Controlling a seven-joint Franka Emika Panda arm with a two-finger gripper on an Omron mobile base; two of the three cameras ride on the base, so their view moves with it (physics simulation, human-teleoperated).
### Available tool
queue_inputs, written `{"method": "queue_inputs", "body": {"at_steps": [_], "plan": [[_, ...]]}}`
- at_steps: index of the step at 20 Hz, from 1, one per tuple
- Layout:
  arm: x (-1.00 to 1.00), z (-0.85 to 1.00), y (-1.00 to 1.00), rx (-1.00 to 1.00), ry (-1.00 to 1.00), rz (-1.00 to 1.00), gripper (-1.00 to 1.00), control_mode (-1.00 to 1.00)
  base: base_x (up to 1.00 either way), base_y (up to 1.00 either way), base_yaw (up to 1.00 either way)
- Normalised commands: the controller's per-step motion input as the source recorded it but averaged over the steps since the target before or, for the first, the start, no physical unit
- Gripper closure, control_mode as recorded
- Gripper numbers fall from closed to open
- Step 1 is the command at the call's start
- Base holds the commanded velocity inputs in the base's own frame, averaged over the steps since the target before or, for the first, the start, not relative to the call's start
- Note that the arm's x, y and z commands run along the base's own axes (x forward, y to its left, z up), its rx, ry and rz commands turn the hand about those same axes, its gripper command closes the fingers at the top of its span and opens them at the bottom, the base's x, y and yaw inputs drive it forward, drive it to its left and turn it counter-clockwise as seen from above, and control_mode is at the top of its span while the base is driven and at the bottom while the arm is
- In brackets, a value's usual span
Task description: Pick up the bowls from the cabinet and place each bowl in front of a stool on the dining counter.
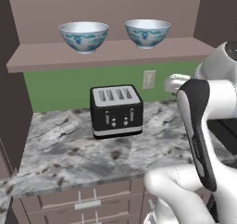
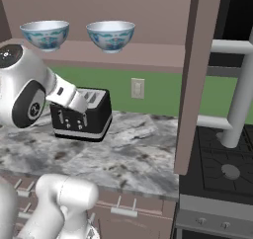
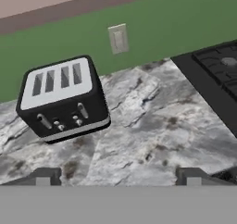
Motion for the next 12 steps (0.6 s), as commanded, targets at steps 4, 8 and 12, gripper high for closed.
{"method": "queue_inputs", "body": {"at_steps": [4,8,12], "plan": [[-0.61,0.41,-0.36,0.38,-0.39,-0.40,-1.00,-1.00,0.00,0.00,0.00],[-0.44,0.39,-0.30,0.42,-0.41,-0.36,-1.00,-1.00,0.00,0.00,0.00],[-0.12,0.57,-0.07,0.37,-0.29,-0.25,-1.00,-1.00,0.00,0.00,0.00]]}}
